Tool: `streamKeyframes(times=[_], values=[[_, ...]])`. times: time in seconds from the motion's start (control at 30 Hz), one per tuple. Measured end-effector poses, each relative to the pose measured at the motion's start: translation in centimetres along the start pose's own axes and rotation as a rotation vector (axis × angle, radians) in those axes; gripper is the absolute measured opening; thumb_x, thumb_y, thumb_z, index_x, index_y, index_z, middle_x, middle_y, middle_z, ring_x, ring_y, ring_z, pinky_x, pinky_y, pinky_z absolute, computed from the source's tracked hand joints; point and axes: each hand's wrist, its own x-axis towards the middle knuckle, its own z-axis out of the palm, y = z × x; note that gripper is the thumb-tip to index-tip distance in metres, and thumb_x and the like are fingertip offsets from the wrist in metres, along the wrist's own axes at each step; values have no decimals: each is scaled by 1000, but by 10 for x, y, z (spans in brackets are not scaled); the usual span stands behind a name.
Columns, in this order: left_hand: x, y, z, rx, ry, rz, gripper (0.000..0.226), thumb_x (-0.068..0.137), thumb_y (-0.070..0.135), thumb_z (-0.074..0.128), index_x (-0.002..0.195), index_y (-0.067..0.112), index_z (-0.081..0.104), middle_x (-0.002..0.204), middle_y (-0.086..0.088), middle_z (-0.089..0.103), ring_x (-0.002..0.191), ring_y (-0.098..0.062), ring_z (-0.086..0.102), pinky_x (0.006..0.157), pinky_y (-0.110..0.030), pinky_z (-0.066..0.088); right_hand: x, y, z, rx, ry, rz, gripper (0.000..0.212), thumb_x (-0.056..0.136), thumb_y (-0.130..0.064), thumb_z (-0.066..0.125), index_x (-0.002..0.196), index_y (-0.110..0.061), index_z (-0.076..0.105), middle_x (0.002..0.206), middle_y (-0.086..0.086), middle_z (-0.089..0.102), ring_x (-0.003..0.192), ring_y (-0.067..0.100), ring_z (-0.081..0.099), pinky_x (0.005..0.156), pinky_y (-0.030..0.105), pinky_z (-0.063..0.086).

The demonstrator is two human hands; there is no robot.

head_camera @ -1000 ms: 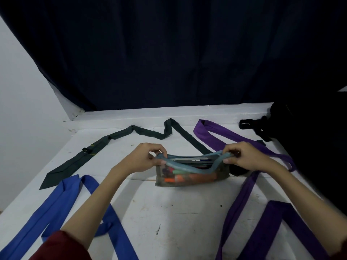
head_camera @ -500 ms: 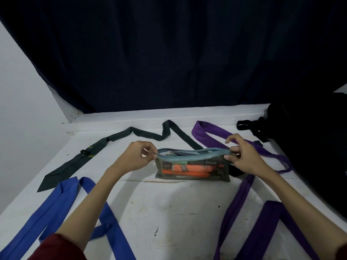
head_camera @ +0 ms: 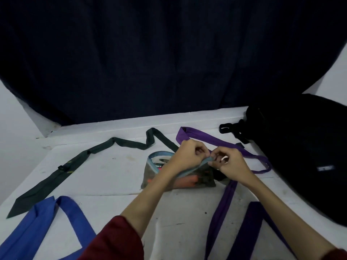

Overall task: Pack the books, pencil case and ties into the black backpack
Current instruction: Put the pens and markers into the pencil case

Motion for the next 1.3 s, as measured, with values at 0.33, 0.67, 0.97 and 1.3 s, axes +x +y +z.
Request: streamKeyframes(times=[0.33,0.67,0.97,1.3], values=[[4,2,-7,221,-173,76,15,86,1,51,84,8,64,84,0,62,75,-10,57,66,-20,49,-3,-4,-2,6,-8,15,26,70,4,78,70,-18,63,68,-5,62,57,-3,54,54,7,41],[2,0,-6,423,-252,102,8,84,14,52,77,10,54,79,2,47,73,-19,50,63,-35,46,-5,-4,-2,-134,-9,-49,35,70,0,77,67,-30,59,73,-4,65,67,2,54,64,4,37],[-13,-23,-19,537,-285,84,12,85,13,49,82,5,57,90,-7,56,81,-22,55,71,-41,50,-4,1,-6,-39,-22,-37,26,70,3,77,69,-19,63,68,-12,62,62,-1,53,64,16,44],[-24,-25,-15,685,-299,88,23,96,20,39,88,3,52,97,-10,49,73,-22,50,59,-30,32,5,-10,9,-261,-163,-52,20,78,-6,74,71,-20,62,78,-1,62,76,17,57,64,17,44]])
